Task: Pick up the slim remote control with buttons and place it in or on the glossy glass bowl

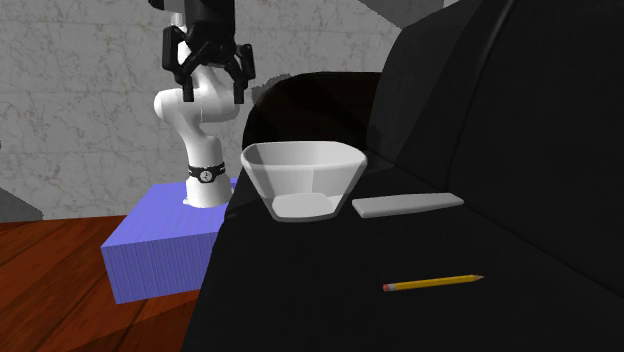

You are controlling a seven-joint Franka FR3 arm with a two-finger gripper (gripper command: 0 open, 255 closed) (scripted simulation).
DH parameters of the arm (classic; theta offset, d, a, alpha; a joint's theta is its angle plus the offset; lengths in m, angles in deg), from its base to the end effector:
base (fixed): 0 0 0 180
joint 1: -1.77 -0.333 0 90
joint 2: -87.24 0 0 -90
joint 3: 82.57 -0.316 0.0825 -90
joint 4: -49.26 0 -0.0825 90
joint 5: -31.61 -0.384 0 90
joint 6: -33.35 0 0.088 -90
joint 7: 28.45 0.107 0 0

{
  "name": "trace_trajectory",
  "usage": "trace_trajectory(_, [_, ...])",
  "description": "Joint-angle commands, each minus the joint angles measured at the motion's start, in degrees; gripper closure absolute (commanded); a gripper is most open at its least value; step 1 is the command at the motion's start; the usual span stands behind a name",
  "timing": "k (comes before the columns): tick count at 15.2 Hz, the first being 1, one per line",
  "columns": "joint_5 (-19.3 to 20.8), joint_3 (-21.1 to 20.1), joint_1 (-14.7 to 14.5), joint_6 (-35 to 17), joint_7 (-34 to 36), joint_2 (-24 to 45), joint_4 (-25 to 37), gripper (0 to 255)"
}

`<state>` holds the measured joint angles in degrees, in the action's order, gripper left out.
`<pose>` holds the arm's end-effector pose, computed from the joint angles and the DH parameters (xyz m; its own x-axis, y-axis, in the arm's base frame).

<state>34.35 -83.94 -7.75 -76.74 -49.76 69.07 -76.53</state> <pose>0.4555 0.0851 0.5183 0.8379 0.5455 0.0203 0.5433 -0.8370 0.0648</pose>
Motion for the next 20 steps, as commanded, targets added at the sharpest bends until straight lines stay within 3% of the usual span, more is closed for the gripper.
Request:
trace_trajectory(1, [-0.31,-0.56,-1.04,-1.87,-1.81,3.08,1.22,0])
trace_trajectory(20, [0.92,-8.95,-10.23,-8.66,-14.85,33.75,24.31,0])
